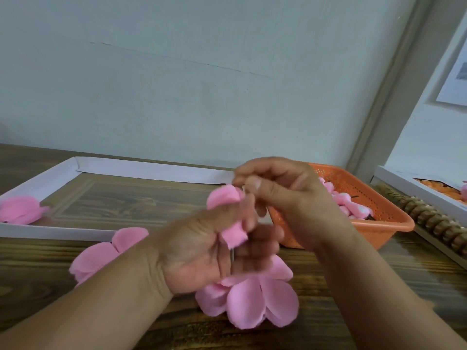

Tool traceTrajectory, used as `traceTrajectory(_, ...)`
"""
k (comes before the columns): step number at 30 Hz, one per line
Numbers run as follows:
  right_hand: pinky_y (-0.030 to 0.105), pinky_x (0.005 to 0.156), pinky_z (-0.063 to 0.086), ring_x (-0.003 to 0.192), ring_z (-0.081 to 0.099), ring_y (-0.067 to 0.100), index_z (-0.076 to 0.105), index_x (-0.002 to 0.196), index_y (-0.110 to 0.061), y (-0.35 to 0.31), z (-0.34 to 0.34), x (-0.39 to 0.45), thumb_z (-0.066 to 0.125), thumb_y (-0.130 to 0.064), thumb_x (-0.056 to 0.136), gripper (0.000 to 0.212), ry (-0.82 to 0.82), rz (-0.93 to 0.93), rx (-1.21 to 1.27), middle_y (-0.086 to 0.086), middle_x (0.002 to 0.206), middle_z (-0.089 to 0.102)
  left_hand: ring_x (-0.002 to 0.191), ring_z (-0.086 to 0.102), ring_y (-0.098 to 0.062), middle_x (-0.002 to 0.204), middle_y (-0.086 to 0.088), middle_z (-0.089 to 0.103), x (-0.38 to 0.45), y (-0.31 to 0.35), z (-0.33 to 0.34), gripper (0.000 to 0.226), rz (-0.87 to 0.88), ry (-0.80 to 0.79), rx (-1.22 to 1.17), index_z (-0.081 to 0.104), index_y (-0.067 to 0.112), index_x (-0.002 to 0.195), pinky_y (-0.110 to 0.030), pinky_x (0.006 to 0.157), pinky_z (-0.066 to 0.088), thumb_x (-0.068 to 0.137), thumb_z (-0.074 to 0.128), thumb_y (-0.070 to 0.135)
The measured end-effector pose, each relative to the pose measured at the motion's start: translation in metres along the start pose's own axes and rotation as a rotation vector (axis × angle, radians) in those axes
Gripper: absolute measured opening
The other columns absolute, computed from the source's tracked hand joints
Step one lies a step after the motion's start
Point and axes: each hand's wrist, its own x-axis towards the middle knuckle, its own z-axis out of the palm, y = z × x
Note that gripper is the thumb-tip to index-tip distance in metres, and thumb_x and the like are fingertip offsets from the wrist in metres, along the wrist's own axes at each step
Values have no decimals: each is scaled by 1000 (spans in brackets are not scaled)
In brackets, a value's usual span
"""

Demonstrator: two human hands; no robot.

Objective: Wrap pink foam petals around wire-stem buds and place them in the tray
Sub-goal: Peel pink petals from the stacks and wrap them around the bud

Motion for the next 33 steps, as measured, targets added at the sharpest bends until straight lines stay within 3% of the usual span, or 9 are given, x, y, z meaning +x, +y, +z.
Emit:
traceTrajectory(3,24,48,42,50,53,9,66,68,-15,0,6,1,62,-15,76,8,331,-123,-132,-3,61,64,74,73,-19,84,-12,74,9,8,3,28,160,243,-109,63,13,52,-36,70,60,51,84,32)
traceTrajectory(5,20,48,41,49,51,3,61,65,-10,2,14,-1,61,-12,76,11,372,-212,-250,-9,55,62,76,73,-17,83,-9,74,14,13,4,24,263,406,-147,58,16,52,-37,74,58,53,74,34)
traceTrajectory(8,17,54,40,55,47,2,60,67,-6,8,25,-7,62,-16,76,14,347,-415,-605,-7,63,58,74,73,-16,74,-5,73,16,17,4,25,326,469,-175,54,17,54,-37,74,57,60,69,36)
traceTrajectory(12,37,56,49,64,58,18,65,74,-3,17,32,-9,65,-21,80,19,204,-475,-817,5,77,65,67,72,-21,80,-9,73,14,18,10,26,306,464,-298,54,14,56,-44,60,59,63,70,33)
traceTrajectory(15,39,52,49,63,61,24,65,73,-1,18,37,-9,70,-16,80,18,212,-578,-913,9,75,65,63,71,-19,78,-10,72,13,18,15,25,323,486,-322,52,13,60,-38,50,57,64,69,32)
traceTrajectory(20,33,45,44,58,58,28,65,68,-2,20,42,-9,46,-17,96,37,257,-743,-1188,13,76,67,69,72,-18,80,-9,73,13,18,21,28,354,464,-337,57,13,49,-32,58,59,67,66,33)
traceTrajectory(25,33,47,34,54,51,26,62,67,-6,19,44,-12,65,-6,82,15,259,-800,-1411,13,74,64,74,73,-17,78,-8,73,15,18,25,24,407,493,-342,55,14,53,-27,66,59,65,67,32)
traceTrajectory(31,37,46,49,60,61,27,69,84,-3,16,54,-11,62,-16,87,15,398,-640,-1215,10,73,64,67,71,-17,73,-7,71,12,17,29,25,400,478,-379,57,11,64,-31,52,58,72,66,33)
traceTrajectory(33,41,50,50,62,61,27,69,84,-2,16,54,-11,62,-10,87,11,370,-659,-1208,10,73,64,70,72,-17,71,-5,71,11,15,31,24,364,464,-392,60,11,64,-29,53,58,68,67,34)
